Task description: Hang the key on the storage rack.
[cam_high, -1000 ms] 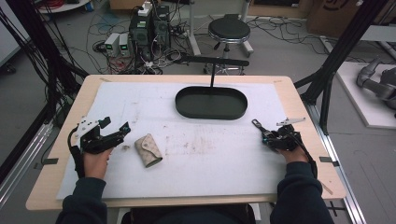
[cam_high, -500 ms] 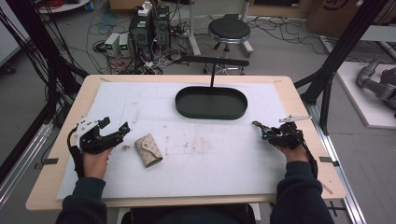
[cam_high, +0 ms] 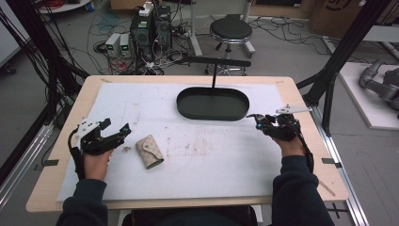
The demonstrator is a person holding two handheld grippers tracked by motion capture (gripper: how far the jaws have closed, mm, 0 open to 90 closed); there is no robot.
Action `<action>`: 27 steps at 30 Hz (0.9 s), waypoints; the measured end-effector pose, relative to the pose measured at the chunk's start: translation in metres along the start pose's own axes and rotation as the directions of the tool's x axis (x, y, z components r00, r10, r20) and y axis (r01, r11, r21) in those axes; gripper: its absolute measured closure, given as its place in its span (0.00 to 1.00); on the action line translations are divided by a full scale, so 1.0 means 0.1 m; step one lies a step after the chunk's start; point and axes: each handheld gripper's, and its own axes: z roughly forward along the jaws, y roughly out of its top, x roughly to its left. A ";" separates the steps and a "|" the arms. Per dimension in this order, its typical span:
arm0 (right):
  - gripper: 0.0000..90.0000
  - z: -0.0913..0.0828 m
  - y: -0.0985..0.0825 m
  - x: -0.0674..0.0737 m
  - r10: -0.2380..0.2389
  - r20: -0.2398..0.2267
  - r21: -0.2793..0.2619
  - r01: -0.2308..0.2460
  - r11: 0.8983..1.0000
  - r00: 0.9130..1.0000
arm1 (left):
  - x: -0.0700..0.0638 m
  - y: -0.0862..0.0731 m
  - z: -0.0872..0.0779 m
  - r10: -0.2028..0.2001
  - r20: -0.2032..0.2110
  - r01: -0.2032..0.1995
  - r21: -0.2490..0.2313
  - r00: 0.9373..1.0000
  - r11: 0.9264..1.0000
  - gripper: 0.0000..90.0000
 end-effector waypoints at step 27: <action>0.55 -0.06 1.36 0.04 -0.022 0.074 -0.251 0.040 0.967 0.997 | 0.01 -0.01 0.01 0.000 0.000 0.000 0.007 1.000 1.000 0.22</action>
